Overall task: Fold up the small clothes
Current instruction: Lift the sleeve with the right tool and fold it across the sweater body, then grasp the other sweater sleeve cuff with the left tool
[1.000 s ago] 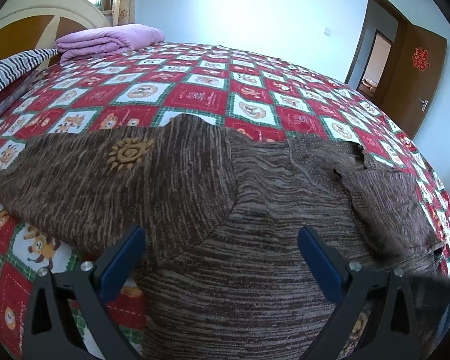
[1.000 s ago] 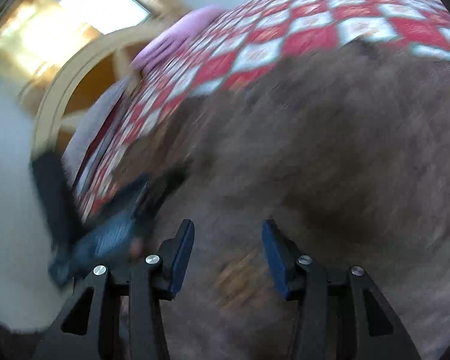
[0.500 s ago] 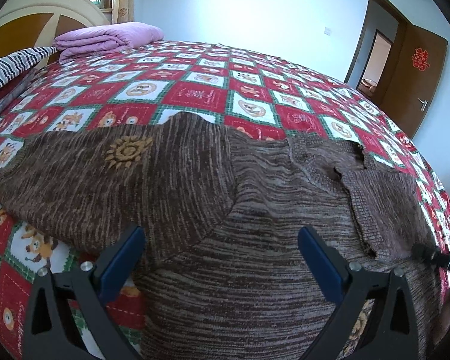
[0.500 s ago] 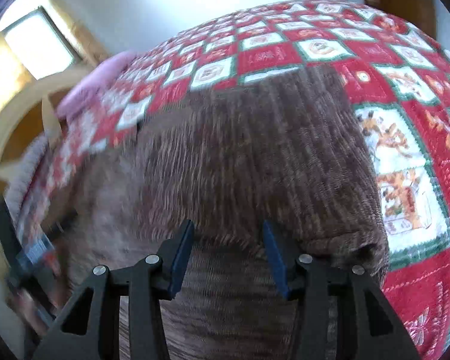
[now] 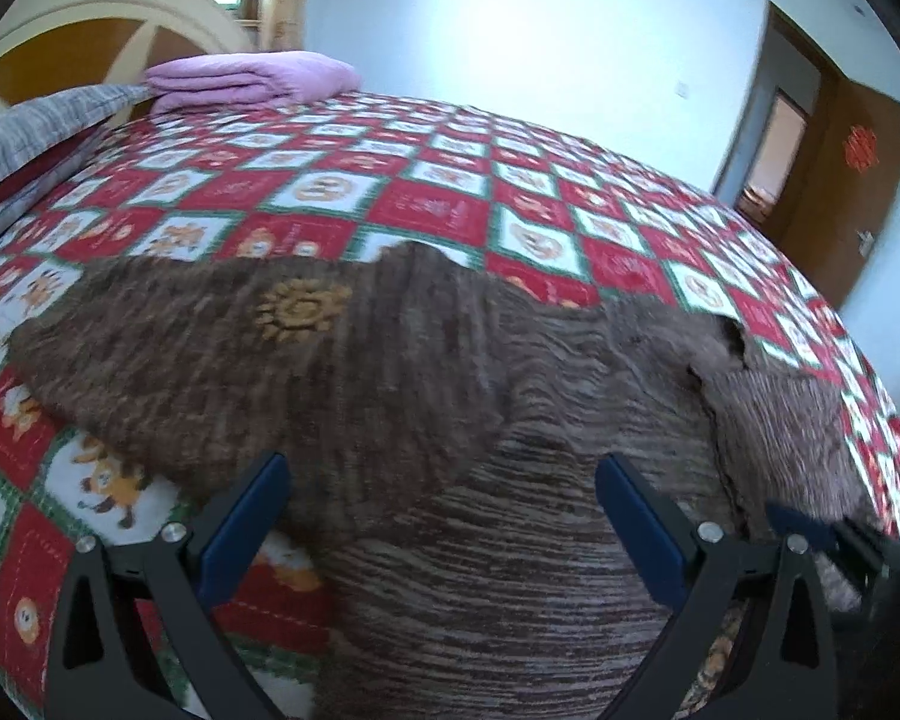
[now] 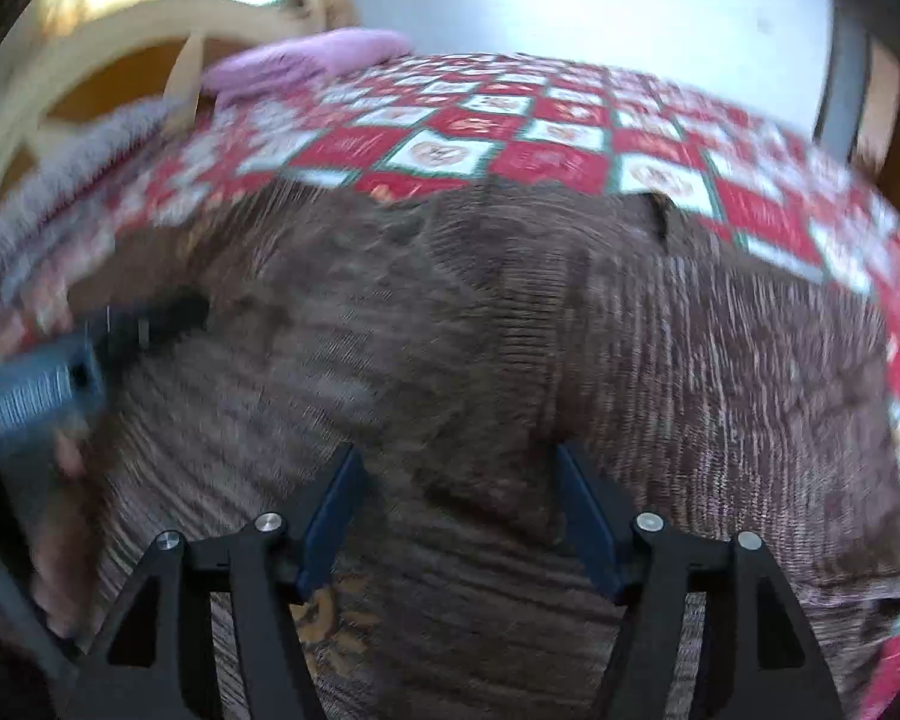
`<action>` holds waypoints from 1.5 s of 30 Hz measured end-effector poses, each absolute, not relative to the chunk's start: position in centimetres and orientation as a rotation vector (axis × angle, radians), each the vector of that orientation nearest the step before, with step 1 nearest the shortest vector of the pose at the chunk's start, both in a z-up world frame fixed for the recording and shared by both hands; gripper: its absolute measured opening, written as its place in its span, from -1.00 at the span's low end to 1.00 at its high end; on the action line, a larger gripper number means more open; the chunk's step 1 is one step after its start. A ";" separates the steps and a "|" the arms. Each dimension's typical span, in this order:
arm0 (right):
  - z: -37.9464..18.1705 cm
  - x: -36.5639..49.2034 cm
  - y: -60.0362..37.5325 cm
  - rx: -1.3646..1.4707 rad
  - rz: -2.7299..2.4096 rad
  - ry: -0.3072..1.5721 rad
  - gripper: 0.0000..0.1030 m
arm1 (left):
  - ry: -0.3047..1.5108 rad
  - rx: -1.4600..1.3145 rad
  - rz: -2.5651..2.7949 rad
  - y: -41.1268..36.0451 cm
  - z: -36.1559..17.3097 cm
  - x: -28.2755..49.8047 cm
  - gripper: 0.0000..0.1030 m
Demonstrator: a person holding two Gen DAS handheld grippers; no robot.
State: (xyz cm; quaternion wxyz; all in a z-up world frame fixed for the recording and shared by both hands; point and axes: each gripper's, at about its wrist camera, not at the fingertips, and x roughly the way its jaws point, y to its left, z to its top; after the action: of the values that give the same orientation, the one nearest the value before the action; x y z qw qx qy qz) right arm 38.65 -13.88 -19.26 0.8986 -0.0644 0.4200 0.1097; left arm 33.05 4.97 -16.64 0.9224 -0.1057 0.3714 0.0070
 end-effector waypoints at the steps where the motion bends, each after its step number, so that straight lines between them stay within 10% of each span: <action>1: -19.3 38.2 -13.4 -0.154 0.242 0.862 0.32 | 0.759 -0.230 0.024 5.3 -16.6 33.0 1.00; 25: -18.6 37.2 -18.2 0.144 0.308 0.757 0.33 | 0.787 -0.268 0.323 23.7 -15.0 29.3 0.99; 35: -18.6 37.2 -18.5 0.152 0.303 0.753 0.33 | 0.778 -0.685 0.174 27.7 -16.5 30.8 0.41; 45: -18.6 37.2 -18.5 0.155 0.303 0.753 0.34 | 0.790 -0.749 0.127 27.6 -17.5 33.0 0.40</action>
State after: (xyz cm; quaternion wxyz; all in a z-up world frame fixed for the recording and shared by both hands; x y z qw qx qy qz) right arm 37.17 -18.54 -18.61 0.9159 0.0752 0.3658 0.1474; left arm 33.00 27.56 -17.54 0.8536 -0.3560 0.3754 0.0605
